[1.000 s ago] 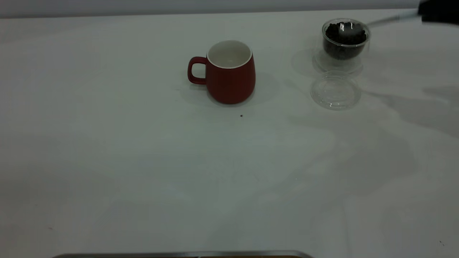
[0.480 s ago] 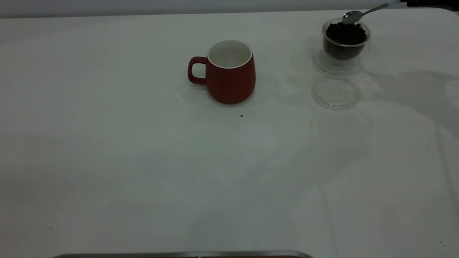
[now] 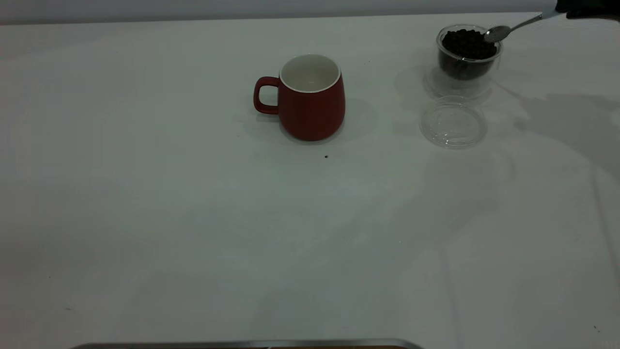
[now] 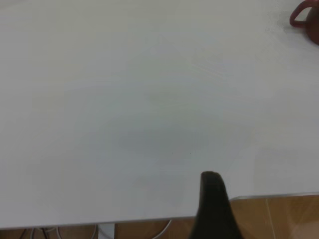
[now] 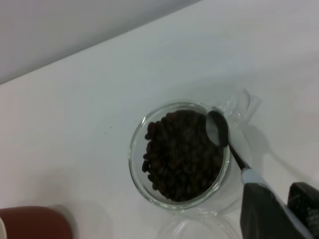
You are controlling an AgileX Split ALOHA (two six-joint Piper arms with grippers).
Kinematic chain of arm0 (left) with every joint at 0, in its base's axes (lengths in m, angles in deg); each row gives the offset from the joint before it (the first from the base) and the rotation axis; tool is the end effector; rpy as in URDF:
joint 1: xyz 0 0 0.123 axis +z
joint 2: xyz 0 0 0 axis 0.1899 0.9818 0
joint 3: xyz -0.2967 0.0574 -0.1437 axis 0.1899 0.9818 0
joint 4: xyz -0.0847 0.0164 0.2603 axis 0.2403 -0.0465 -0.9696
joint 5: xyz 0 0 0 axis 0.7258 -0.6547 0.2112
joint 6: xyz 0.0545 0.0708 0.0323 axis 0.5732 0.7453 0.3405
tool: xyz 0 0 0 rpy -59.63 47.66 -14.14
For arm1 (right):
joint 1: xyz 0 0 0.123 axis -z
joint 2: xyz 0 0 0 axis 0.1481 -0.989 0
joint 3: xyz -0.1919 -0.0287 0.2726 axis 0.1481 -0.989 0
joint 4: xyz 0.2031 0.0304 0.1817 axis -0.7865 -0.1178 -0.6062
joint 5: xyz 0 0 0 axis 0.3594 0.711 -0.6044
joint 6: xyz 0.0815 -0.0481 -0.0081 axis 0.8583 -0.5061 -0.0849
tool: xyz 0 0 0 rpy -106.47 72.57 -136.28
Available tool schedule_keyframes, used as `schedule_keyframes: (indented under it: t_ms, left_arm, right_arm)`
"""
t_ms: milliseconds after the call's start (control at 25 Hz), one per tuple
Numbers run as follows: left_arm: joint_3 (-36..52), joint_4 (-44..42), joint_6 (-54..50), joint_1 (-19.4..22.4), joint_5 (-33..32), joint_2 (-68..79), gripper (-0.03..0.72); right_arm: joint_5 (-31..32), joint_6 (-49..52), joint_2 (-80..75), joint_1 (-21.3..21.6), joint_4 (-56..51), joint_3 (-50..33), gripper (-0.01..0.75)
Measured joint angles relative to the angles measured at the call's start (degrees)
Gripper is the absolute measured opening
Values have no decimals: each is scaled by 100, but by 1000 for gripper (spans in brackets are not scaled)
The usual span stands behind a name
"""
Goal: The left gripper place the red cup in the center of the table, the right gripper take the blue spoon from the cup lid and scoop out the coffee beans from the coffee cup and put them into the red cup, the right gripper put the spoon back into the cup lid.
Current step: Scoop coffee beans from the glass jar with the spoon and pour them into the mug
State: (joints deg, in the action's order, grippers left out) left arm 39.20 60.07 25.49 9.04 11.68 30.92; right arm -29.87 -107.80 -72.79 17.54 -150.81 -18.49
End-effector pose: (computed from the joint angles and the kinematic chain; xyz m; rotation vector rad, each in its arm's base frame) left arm -0.0364 0.0006 0.2755 0.0414 2.1141 -0.0251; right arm 0.4379 -0.0284 0.1153 0.3055 2.3717 0.5829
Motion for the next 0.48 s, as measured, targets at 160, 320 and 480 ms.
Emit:
schedule_keyframes:
  t_ms: [160, 320, 480]
  left_arm:
    - [0, 0, 11, 0, 0, 0, 587]
    - [0, 0, 6, 0, 0, 0, 587]
    - [0, 0, 6, 0, 0, 0, 587]
  right_arm:
    - [80, 18, -268, 0, -11, 57, 110]
    - [186, 30, -357, 0, -16, 57, 110]
    - [382, 127, -357, 0, -16, 57, 110]
